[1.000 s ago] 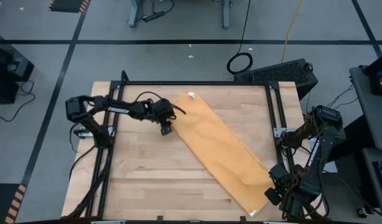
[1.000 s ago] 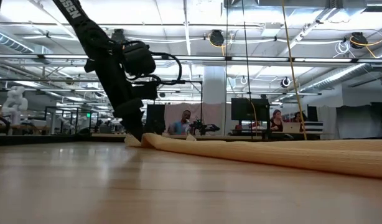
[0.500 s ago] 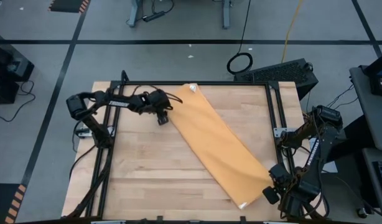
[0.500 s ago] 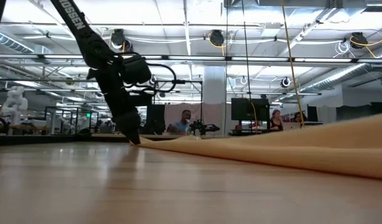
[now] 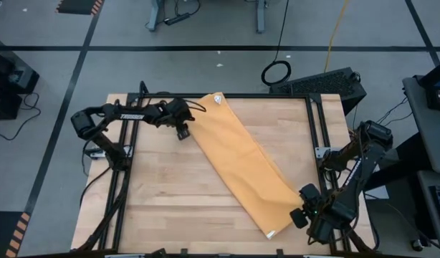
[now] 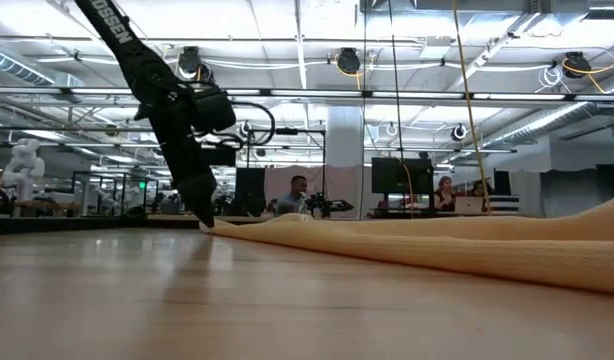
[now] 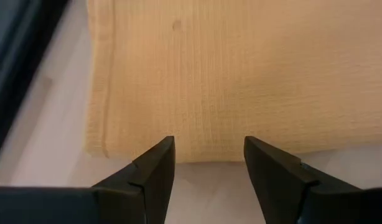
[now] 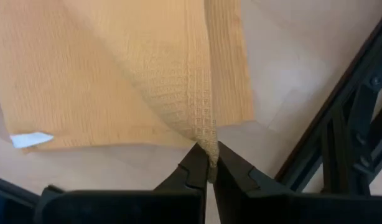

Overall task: Roll towel
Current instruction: Fold the yellow towel

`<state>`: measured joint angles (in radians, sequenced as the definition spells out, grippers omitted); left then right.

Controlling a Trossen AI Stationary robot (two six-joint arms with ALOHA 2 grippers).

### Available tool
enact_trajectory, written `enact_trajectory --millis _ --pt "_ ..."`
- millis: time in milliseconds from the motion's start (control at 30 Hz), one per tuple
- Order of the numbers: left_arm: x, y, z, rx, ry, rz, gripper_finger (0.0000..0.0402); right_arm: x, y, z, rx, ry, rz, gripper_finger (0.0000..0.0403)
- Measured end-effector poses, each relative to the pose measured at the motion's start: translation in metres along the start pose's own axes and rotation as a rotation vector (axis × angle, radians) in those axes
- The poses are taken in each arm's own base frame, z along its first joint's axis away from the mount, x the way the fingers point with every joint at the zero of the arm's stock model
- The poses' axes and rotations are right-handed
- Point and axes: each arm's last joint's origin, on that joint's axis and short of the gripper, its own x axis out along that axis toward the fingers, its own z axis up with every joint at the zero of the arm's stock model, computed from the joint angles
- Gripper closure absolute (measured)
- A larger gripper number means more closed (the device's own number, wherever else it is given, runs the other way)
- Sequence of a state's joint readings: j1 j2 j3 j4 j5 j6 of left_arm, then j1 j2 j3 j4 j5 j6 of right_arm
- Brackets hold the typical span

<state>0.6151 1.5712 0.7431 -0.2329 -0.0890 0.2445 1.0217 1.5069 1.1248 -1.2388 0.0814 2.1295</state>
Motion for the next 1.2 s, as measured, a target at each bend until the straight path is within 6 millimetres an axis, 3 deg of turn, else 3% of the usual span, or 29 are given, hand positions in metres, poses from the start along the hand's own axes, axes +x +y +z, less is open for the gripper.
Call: enact_trajectory --millis 300,733,867,1200 --pt "-0.034 -0.006 0.006 -0.032 -0.093 -0.047 0.0203 0.012 0.003 0.001 -0.038 -0.035 -0.075 0.0394" --pt "-0.039 -0.044 0.016 0.039 -0.150 -0.167 0.0203 0.027 0.005 -0.004 -0.040 0.003 -0.171 0.0389" --pt "-0.041 -0.050 0.017 0.055 -0.166 -0.175 0.0203 0.028 0.006 -0.004 -0.057 0.005 -0.175 0.0359" --pt "-0.041 -0.053 0.018 0.063 -0.170 -0.181 0.0203 0.027 0.002 0.000 -0.061 0.023 -0.249 0.0237"
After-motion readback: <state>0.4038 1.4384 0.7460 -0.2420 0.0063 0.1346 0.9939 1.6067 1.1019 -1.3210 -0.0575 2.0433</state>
